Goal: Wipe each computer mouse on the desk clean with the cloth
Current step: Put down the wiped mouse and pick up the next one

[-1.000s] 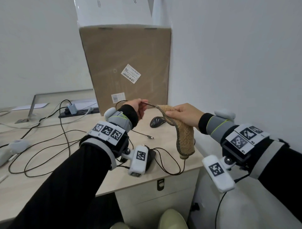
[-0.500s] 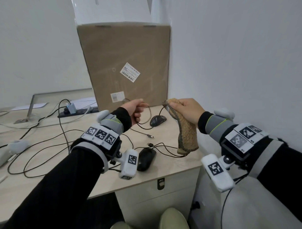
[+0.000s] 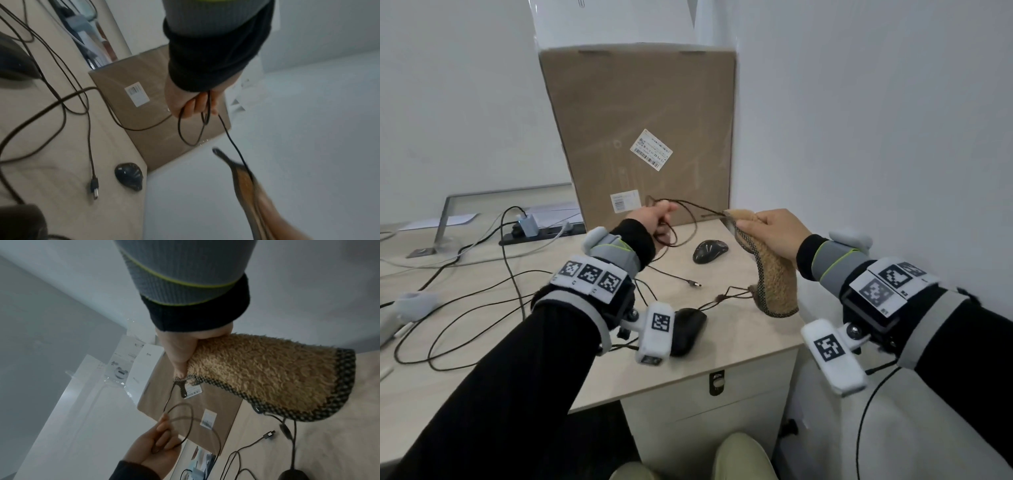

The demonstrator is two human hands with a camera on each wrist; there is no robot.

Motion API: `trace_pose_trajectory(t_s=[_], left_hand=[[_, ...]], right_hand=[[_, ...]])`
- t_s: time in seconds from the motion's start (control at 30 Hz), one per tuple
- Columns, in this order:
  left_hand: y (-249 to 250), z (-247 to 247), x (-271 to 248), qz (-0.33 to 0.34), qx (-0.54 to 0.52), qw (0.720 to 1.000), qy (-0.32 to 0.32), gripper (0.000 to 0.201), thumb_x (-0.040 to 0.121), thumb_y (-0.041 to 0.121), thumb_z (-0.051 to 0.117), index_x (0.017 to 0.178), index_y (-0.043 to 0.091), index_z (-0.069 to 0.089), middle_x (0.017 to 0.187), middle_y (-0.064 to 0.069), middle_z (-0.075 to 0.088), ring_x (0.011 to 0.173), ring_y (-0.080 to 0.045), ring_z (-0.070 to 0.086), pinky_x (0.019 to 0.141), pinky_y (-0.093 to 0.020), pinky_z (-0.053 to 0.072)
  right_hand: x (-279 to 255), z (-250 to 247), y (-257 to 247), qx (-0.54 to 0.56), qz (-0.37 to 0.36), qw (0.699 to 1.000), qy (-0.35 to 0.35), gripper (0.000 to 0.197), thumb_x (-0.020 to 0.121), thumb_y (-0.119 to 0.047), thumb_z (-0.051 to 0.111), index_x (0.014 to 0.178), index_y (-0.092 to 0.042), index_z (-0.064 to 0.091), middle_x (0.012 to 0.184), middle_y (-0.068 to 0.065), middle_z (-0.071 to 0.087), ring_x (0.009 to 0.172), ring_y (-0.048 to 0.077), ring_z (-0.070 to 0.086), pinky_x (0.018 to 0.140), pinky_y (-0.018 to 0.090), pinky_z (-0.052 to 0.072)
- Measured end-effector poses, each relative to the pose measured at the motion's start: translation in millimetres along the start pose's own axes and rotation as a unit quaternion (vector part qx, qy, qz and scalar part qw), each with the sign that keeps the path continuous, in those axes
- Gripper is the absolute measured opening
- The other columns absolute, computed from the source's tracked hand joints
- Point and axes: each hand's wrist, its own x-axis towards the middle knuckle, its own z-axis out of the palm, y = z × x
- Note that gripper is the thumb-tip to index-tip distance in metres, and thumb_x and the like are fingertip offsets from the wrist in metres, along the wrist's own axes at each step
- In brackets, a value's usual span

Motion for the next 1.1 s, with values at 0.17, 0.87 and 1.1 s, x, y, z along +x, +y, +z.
trace_pose_trajectory(t_s=[0.17, 0.87, 1.1], left_hand=[[12, -42, 17, -0.007, -0.062, 0.986, 0.155, 0.035, 0.102, 0.016, 0.026, 0.073, 0.016, 0.046, 0.05, 0.008, 0.033, 0.019, -0.002, 0.023, 0.034, -0.009, 0.019], [-22, 29, -19, -0.1, 0.034, 0.994, -0.037, 0.024, 0.095, 0.026, 0.052, 0.075, 0.014, 0.055, 0.054, 0.005, 0.052, 0.028, -0.002, 0.034, 0.028, -0.01, 0.016], [-1, 12, -8, -0.074, -0.107, 0.99, 0.052, 0.031, 0.099, 0.011, 0.04, 0.068, 0.01, 0.039, 0.059, 0.002, 0.038, 0.021, -0.002, 0.027, 0.025, -0.012, 0.016]], right_hand=[[3, -10, 28, 0.036, 0.029, 0.998, 0.031, 0.044, 0.086, -0.041, 0.059, 0.071, 0.0, 0.055, 0.072, 0.008, 0.047, 0.067, 0.017, 0.044, 0.068, 0.029, 0.034], [-11, 29, -10, 0.029, -0.074, 0.989, -0.128, 0.037, 0.092, -0.026, 0.055, 0.099, 0.01, 0.059, 0.081, 0.024, 0.062, 0.072, 0.02, 0.057, 0.073, 0.029, 0.044], [-14, 23, 9, 0.0, -0.026, 0.989, -0.149, 0.033, 0.088, -0.029, 0.061, 0.082, 0.003, 0.06, 0.073, 0.008, 0.05, 0.068, 0.016, 0.046, 0.064, 0.027, 0.037]])
